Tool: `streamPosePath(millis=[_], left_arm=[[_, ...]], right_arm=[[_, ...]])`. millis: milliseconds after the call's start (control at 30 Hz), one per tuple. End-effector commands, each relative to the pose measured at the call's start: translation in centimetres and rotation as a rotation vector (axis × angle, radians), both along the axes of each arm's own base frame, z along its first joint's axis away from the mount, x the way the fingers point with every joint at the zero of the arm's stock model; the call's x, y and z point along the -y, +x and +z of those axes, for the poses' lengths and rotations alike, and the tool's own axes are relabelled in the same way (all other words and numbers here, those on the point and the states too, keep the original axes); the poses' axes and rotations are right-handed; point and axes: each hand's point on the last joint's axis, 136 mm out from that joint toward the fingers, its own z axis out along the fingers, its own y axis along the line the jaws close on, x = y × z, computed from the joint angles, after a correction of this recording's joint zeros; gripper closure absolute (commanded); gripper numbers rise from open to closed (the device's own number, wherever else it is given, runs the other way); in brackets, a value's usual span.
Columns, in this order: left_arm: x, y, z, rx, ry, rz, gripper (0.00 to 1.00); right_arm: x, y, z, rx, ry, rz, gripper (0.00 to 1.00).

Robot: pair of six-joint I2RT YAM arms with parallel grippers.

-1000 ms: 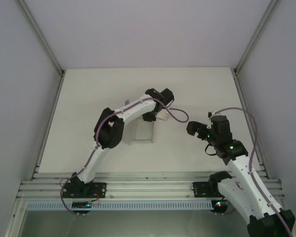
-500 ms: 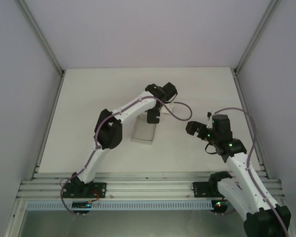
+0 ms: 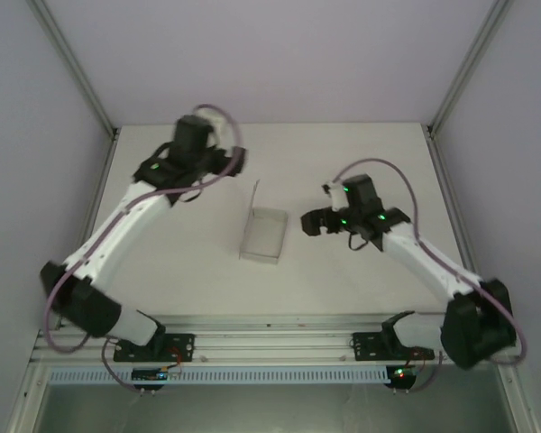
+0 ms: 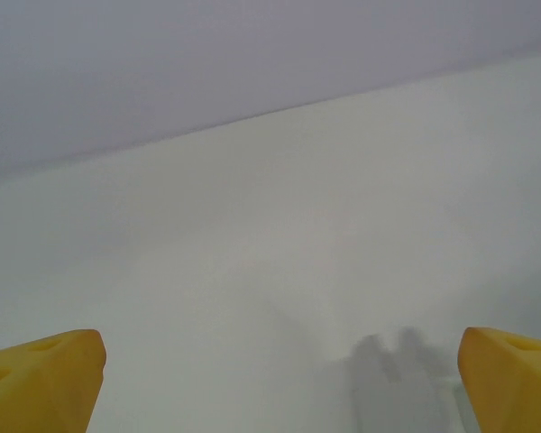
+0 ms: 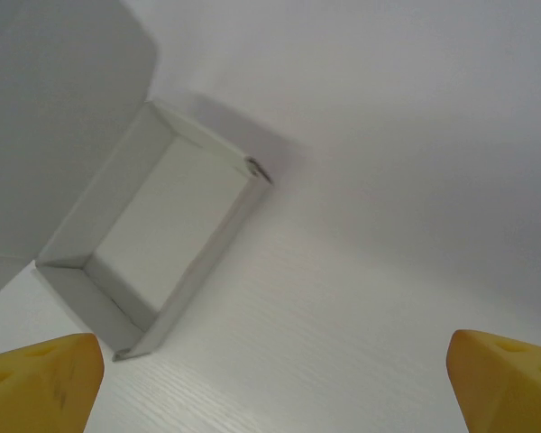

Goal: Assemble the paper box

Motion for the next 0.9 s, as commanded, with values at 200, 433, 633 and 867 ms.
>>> streamPosePath(millis=[200, 433, 633, 867], left_arm=[[-10.8, -7.4, -16.2, -0.326, -0.360, 0.488, 0.00], [-12.7, -9.6, -16.5, -0.305, -0.320, 0.518, 0.00], [-12.4, -9.6, -15.6, -0.275, -0.332, 0.484, 0.00], [-12.0, -9.2, -14.8, -0.245, -0.353, 0.455, 0.00]], right_arm=[[-9.2, 6.4, -5.0, 0.004, -0.256, 0.305, 0.10], [-11.6, 8.6, -9.0, -0.050, -0.273, 0.295, 0.32], [-10.7, 9.5, -9.8, -0.026, -0.309, 0.142, 0.76], [-6.1, 6.9, -9.5, -0.034, -0.435, -0.232, 0.97]])
